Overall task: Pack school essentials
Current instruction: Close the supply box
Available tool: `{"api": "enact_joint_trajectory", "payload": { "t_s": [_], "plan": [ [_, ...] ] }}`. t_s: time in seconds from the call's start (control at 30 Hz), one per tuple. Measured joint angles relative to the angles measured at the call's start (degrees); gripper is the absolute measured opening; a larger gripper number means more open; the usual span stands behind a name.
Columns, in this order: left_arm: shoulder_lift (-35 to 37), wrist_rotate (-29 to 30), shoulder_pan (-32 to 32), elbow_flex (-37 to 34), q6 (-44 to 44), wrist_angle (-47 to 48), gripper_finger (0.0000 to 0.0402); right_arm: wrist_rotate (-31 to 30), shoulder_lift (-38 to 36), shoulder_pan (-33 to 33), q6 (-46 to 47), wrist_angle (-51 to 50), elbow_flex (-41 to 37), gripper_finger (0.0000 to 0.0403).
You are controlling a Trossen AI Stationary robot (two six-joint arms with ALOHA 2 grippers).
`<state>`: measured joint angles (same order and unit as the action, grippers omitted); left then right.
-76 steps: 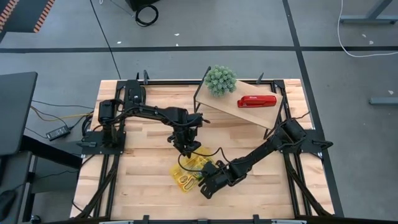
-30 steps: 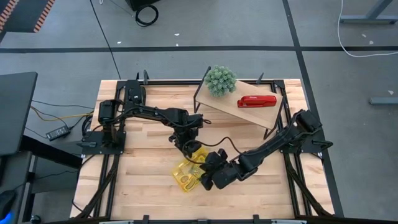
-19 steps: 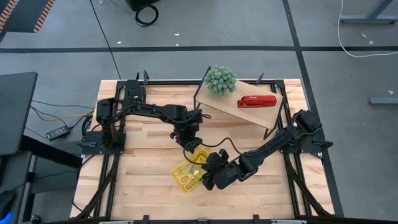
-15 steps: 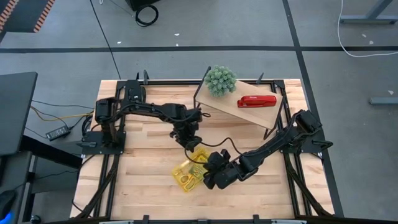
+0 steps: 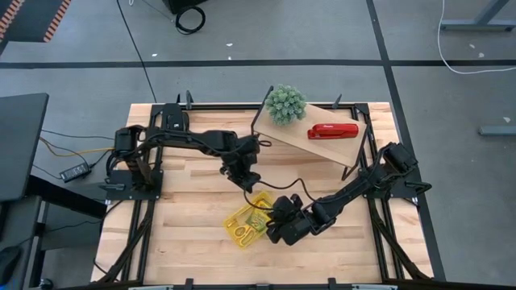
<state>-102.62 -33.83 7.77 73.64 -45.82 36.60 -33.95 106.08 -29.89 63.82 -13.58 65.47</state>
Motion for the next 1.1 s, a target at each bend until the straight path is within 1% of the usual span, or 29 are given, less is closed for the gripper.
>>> {"api": "enact_joint_trajectory", "payload": {
  "t_s": [0.27, 0.53, 0.7, 0.87, 0.93, 1.1],
  "plan": [
    [0.34, 0.21, -1.20, -0.01, -0.02, 0.17, 0.0172, -1.65, 0.00, 1.03, -0.63, 1.44, -0.77, 0.0006],
    [0.34, 0.20, -2.91, -0.01, -0.04, 0.19, 0.0172, -1.48, -0.04, 1.26, 1.16, 11.35, -7.80, 0.0006],
    [0.37, 0.18, -3.36, -0.01, -1.37, 0.45, 0.0172, -0.70, -0.56, 1.25, 3.13, 14.45, -12.61, 0.0006],
    [0.37, 0.18, -3.98, 0.00, -2.88, 0.53, 0.0172, -1.37, -0.36, 1.20, 0.45, 15.22, -12.68, 0.0006],
    [0.37, 0.15, -4.64, -0.01, -4.25, -0.85, 0.0172, -2.09, -0.17, 1.32, -0.81, 15.31, -12.05, 0.0006],
    [1.15, -0.03, -7.74, 0.10, -5.85, -9.14, 0.0172, -2.69, -0.01, 2.46, -1.29, 14.87, -10.13, 0.0006]
  ]
}}
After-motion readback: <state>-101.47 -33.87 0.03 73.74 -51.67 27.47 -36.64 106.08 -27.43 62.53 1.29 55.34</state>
